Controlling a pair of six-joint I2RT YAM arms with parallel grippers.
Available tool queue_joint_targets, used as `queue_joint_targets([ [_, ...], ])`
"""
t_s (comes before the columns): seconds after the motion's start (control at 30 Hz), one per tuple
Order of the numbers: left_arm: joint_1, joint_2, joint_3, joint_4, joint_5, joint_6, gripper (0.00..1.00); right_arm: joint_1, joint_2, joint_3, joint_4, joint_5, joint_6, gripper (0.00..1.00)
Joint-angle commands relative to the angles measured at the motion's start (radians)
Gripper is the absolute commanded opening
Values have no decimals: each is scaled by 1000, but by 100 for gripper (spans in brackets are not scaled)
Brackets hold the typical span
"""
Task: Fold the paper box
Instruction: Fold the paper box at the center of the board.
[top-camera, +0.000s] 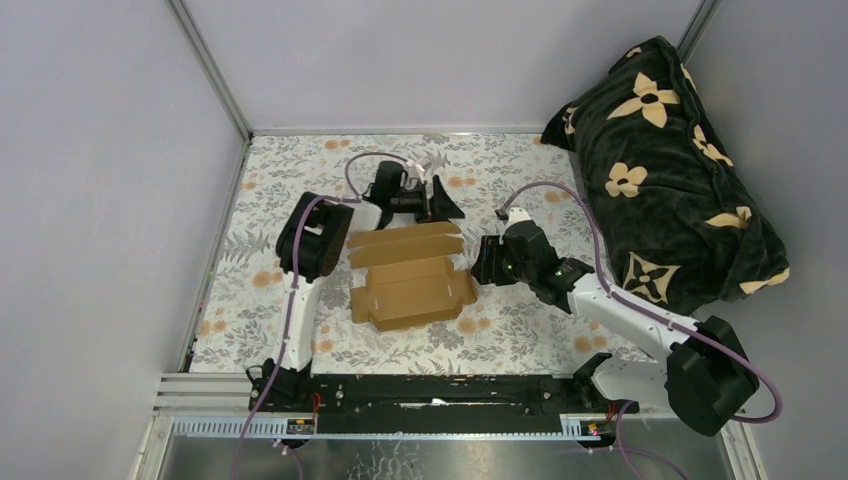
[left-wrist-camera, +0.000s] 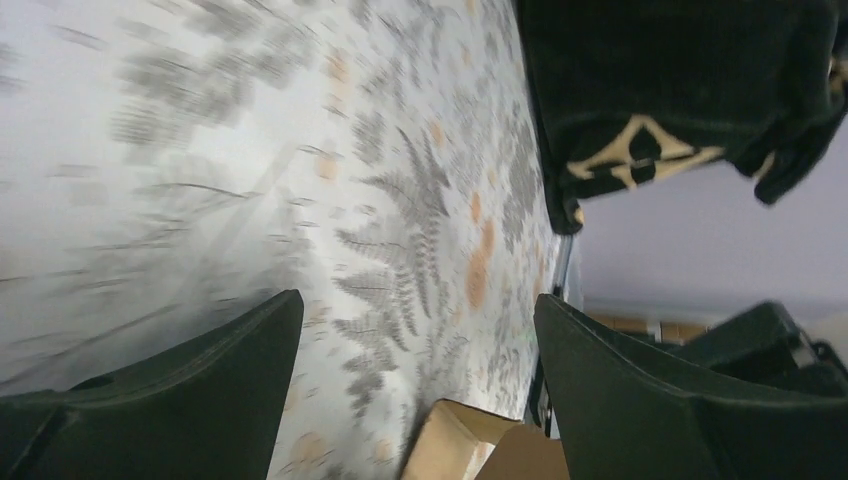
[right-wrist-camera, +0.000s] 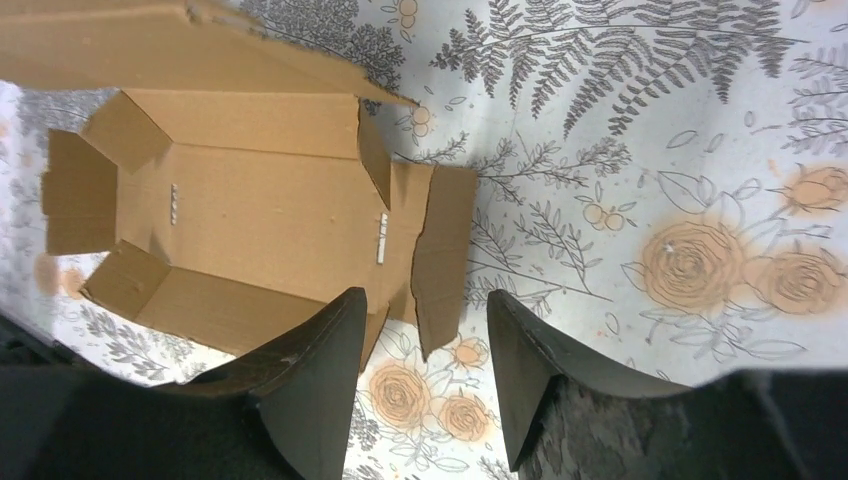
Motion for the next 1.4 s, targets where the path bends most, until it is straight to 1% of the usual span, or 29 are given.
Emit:
queue_joint_targets([
  [0.0, 96, -60, 45, -36, -72, -10, 93, 49, -60, 70, -139, 113, -81, 56],
  [0.13, 153, -142, 20, -43, -144, -5, 92, 97, -73, 109, -203, 133, -155, 56],
  [0.3, 197, -309, -90, -43, -307, 15, 93, 263, -5, 196, -247, 186, -296, 55],
  [0.33, 199, -346, -114, -71, -341, 28, 93, 314, 18, 216, -252, 205, -320, 55],
  [0.4, 199, -415, -140, -123, -401, 64, 93, 371, 61, 247, -256, 239, -361, 55],
  [0.53, 199, -542, -182, -233, -481, 109, 94, 439, 122, 275, -232, 200, -442, 56],
  [0.6, 199, -582, -198, -288, -490, 119, 98, 478, 148, 284, -214, 190, -487, 56],
  [0.73, 200, -670, -292, -297, -494, 101, 99, 537, 214, 295, -187, 205, -587, 57],
  [0.83, 202, -729, -350, -306, -503, 92, 99, 557, 248, 287, -145, 210, -633, 57],
  [1.07, 212, -810, -416, -391, -532, 109, 99, 586, 291, 288, -84, 157, -684, 58],
  [1.37, 274, -869, -474, -419, -519, 69, 99, 612, 408, 341, -71, 117, -721, 57],
])
